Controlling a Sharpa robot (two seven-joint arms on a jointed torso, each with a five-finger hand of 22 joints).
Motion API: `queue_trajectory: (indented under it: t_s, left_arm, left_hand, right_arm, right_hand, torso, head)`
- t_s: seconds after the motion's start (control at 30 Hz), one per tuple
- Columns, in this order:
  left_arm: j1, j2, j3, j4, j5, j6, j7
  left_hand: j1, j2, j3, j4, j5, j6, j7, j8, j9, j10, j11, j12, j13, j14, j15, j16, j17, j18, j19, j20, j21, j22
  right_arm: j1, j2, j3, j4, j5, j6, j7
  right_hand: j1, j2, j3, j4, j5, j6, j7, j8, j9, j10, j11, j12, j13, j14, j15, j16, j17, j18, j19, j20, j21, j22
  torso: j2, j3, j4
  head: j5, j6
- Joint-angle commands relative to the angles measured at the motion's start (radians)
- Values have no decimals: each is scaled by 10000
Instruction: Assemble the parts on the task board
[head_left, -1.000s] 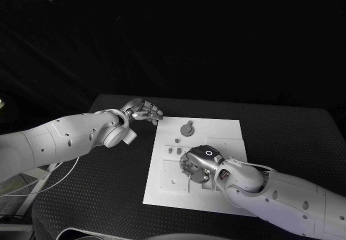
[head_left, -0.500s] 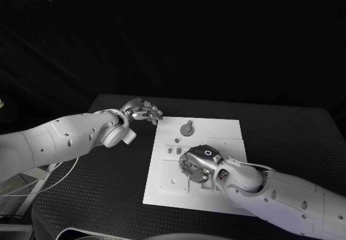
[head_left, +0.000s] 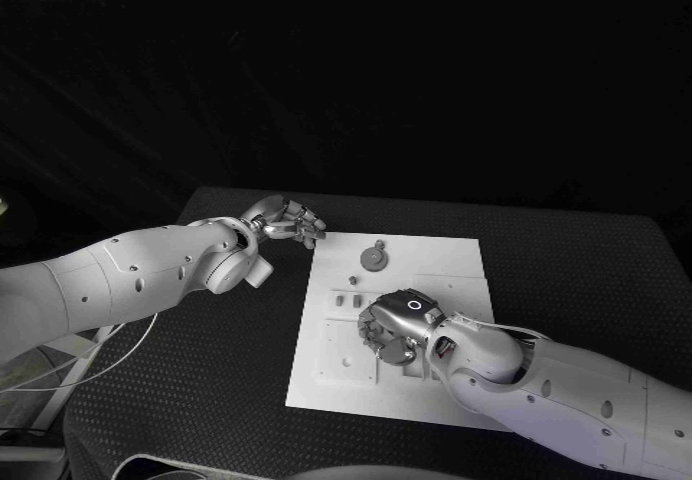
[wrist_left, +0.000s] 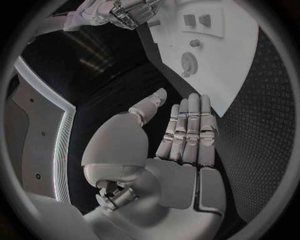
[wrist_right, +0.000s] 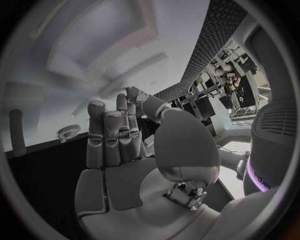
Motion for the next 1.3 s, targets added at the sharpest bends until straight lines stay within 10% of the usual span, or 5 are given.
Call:
queue_trajectory:
  t_s: [0.03, 1.07, 1.3]
  left_arm:
    - [12, 5, 9, 20, 62, 66, 79]
    - [14, -21, 9, 63, 62, 68, 59]
    - [14, -18, 9, 55, 62, 62, 67]
  left_hand:
    - [-63, -32, -53, -6, -22, -46, -12, 65, -13, -73, 26, 47, -14, 89, 5, -36, 13, 34, 15, 17, 48, -16]
    - [-57, -38, -60, -10, -22, -50, -12, 74, -15, -87, 28, 64, -22, 91, 6, -59, 34, 33, 11, 18, 49, -35]
    - [-57, -41, -62, -10, -23, -54, -11, 73, -16, -93, 29, 66, -24, 89, 7, -65, 38, 32, 9, 19, 48, -39]
  right_arm:
    - [-19, -28, -16, -12, -273, 393, -151]
    - [-18, 286, -17, -209, -116, 554, -191]
    - [-17, 250, -17, -216, 246, 394, 57]
  right_hand:
    - [-22, 86, 42, -6, 28, 69, 25, 20, -6, 75, 7, 0, 5, 15, -66, 54, -12, 626, -11, -71, 53, 195]
    - [-113, 112, 56, 1, 29, -86, 91, -86, 29, -62, 77, -140, 17, -134, 5, 26, -42, 626, -158, -14, 24, 200]
    - [-543, -374, -162, 51, 8, -837, 413, -540, -116, -693, 363, -549, -94, -417, 286, 5, -73, 626, -394, 137, -34, 200]
  torso:
    - [0, 1, 1]
    - [1, -1, -3]
    - [-4, 7, -5]
  head:
    - [-5, -10]
    - [-43, -15]
    - [-50, 0]
